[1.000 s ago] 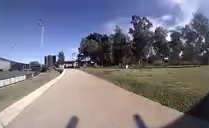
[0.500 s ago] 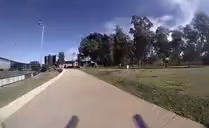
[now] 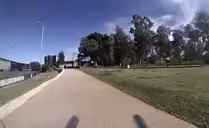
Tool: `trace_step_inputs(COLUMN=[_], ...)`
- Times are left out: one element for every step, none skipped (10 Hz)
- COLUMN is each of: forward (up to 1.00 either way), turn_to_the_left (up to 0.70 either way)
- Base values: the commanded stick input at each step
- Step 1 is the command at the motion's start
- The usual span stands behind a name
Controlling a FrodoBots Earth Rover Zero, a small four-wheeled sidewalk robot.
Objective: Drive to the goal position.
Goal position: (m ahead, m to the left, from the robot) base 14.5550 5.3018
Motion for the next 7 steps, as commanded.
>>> trace_step_inputs(forward=[0.70,0.70,0.70,0.70,0.70,0.70,0.70], turn_to_the_left=[0.35,0.35,0.11,0.00,0.00,0.00,0.00])
